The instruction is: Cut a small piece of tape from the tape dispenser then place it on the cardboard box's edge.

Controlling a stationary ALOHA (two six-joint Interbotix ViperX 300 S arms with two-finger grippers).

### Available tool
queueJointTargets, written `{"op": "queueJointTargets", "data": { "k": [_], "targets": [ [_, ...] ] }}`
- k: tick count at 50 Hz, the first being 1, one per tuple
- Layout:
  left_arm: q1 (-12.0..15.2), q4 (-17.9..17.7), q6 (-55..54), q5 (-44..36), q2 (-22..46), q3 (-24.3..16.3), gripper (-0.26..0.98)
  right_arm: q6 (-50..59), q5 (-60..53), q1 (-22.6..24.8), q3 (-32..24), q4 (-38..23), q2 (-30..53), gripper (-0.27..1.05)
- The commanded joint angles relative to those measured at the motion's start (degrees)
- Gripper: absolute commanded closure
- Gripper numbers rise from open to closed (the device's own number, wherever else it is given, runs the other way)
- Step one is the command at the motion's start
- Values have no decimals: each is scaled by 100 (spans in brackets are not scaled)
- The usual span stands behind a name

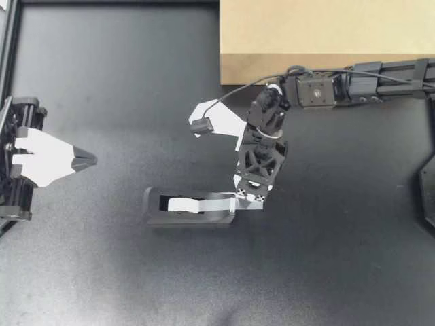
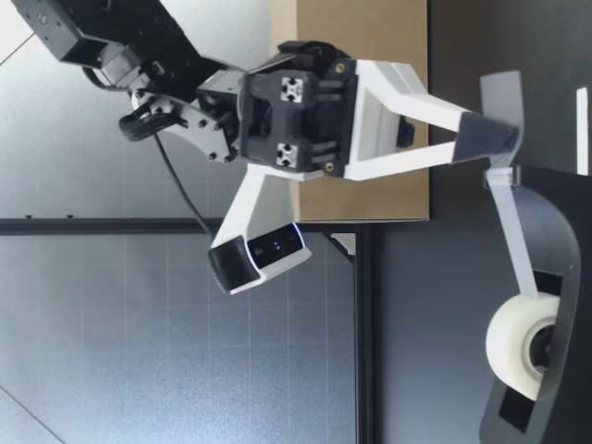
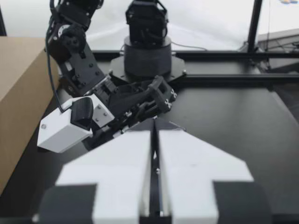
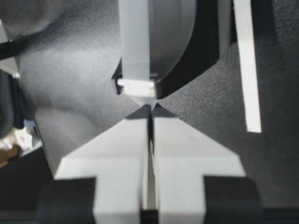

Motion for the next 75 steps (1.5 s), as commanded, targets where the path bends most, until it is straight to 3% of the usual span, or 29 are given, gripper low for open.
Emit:
{"op": "queueJointTargets", "data": {
  "k": [1,11,20,32,51,61,75],
  "targets": [
    [-9,-9,0,-62,26,-53,83,-18,-123,-53,44,-18,-44,86],
    [0,-9,-9,-53,35,-26,83,-18,-290,9,220,-26,0,87],
    [-9,-9,-62,-70,185,-79,83,53,-352,0,202,-229,-659,87],
    [0,-193,-79,-457,984,-272,83,229,-1116,70,272,-844,-1837,87],
    [-9,-554,-79,-809,2303,-976,81,229,-3190,677,923,-1345,-2918,87],
    [-9,-571,-79,-853,2804,-1327,67,167,-3779,826,1099,-1397,-3111,87],
    [-9,-589,-97,-967,3261,-1731,28,44,-4236,1046,1099,-1459,-3138,87]
  ]
}}
